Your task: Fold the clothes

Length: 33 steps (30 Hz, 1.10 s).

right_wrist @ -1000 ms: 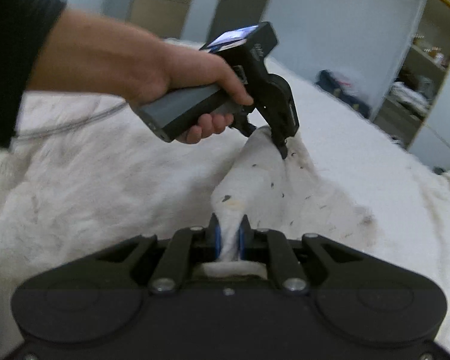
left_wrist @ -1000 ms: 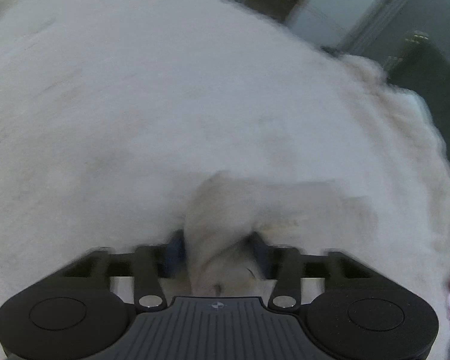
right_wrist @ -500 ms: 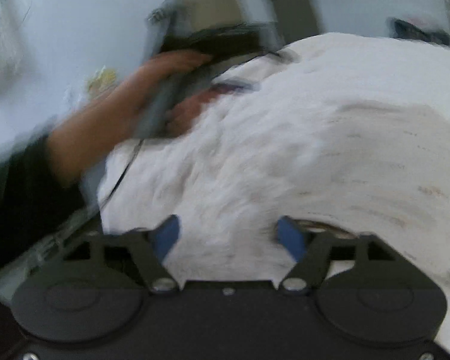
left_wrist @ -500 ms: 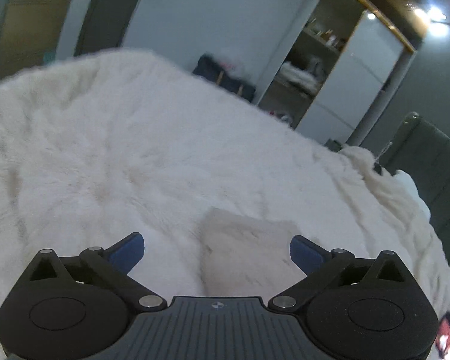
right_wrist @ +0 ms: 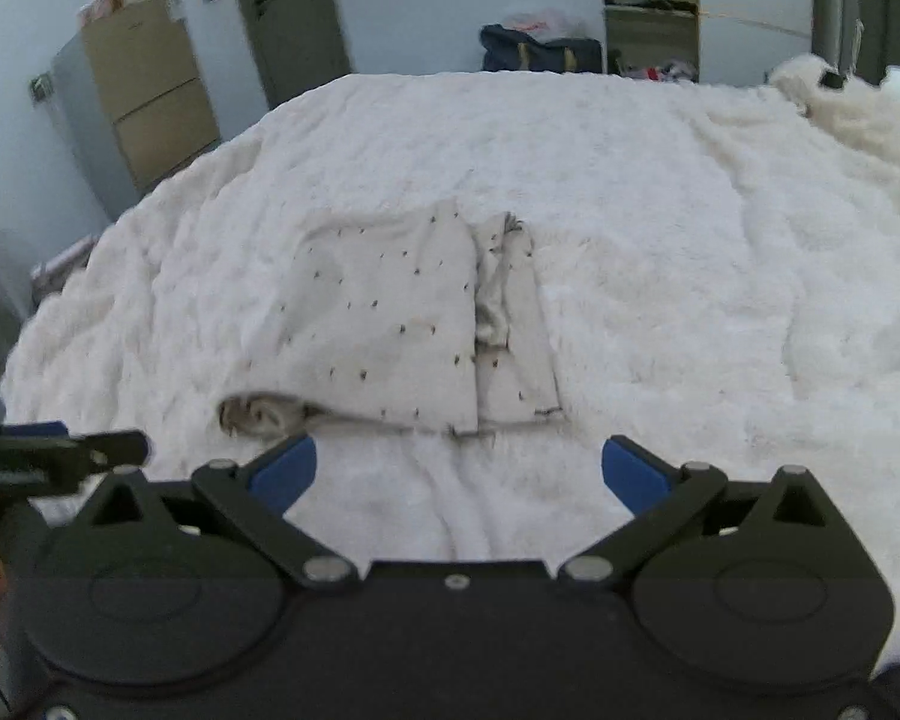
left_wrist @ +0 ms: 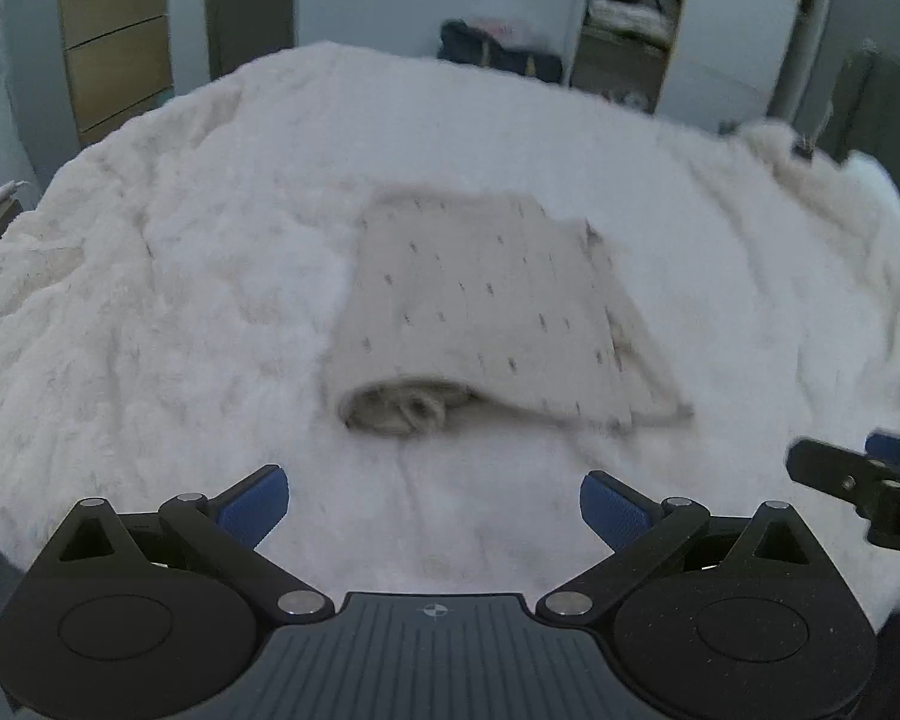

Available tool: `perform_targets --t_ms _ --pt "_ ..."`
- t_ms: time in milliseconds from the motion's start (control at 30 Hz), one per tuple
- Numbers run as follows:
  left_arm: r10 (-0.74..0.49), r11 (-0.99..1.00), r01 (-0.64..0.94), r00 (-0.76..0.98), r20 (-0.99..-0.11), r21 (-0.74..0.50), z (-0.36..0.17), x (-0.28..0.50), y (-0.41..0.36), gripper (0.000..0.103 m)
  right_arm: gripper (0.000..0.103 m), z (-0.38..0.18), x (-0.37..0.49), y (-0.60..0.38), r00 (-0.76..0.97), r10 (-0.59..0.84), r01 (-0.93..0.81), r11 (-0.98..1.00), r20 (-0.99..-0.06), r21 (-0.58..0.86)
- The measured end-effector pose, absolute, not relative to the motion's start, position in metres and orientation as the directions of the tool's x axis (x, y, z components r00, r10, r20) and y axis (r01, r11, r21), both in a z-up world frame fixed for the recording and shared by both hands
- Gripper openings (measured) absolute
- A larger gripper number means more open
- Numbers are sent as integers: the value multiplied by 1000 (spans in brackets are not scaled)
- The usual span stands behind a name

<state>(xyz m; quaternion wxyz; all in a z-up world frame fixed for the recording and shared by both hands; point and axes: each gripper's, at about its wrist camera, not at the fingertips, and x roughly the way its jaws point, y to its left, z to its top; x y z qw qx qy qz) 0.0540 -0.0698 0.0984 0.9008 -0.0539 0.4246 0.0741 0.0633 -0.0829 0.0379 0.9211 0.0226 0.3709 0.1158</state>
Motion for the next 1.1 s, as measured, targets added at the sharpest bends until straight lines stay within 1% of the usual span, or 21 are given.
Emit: perform_targets --t_ms 100,167,300,667,1100 --pt "136 987 -153 633 -762 49 98 49 -89 103 103 29 57 -64 702 191 -194 978 -686 73" --pt "180 981 -172 641 -746 88 100 49 -94 103 103 26 57 -53 701 170 -205 978 -692 33" --pt "175 983 -162 640 -748 91 94 60 -86 103 103 27 60 -51 685 186 -206 977 -704 57" --pt "181 983 -142 632 -754 117 98 44 -67 103 103 27 51 -50 686 194 -212 975 -702 62" --pt "184 982 -154 635 -750 110 103 35 -49 103 103 28 48 -44 685 203 -210 975 -700 76"
